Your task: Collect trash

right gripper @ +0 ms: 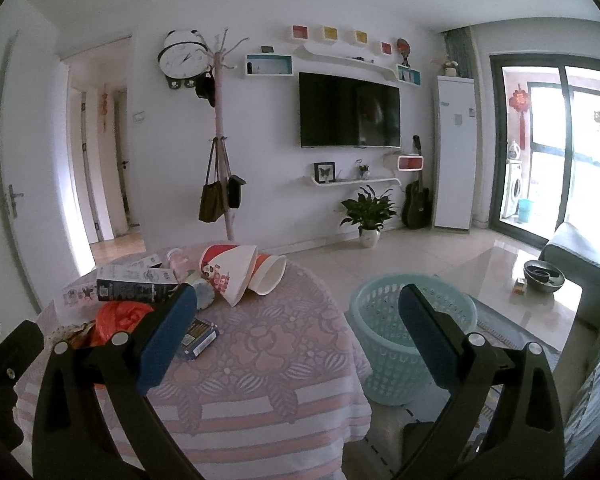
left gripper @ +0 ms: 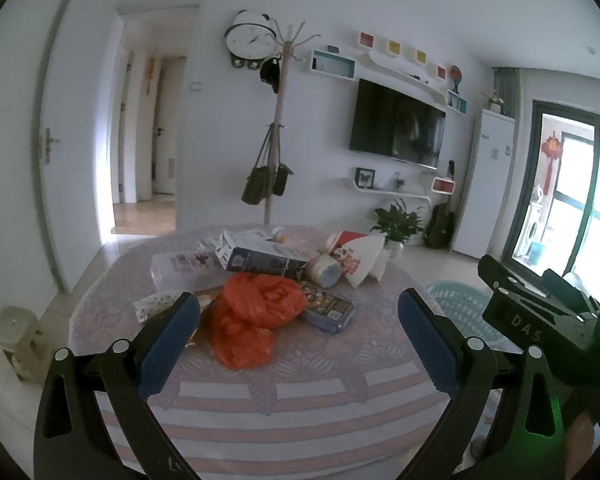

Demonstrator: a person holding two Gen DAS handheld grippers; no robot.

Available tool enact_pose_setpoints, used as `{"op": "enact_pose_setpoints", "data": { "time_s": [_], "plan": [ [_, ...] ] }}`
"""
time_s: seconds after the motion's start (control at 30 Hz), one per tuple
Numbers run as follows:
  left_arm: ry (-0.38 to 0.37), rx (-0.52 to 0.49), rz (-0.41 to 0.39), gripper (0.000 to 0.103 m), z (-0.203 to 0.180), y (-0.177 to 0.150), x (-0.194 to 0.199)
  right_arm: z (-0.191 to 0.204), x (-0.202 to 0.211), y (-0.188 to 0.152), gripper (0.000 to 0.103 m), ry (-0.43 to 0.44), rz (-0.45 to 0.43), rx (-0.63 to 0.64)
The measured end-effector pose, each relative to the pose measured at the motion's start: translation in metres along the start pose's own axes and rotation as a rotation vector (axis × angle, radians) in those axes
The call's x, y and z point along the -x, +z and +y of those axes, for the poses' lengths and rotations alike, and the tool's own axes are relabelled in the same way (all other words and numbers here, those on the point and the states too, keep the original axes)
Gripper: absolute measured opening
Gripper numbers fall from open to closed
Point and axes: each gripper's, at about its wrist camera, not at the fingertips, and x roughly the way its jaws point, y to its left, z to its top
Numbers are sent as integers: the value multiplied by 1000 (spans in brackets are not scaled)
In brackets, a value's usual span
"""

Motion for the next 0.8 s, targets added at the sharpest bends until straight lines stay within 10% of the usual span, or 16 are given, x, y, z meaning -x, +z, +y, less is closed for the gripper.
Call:
{"op": "enact_pose_setpoints", "data": {
  "time_s": [0.8],
  "plan": [
    [33, 39, 24, 96, 33, -3, -7, 2, -5, -5, 97, -5, 19, 4]
  ]
}}
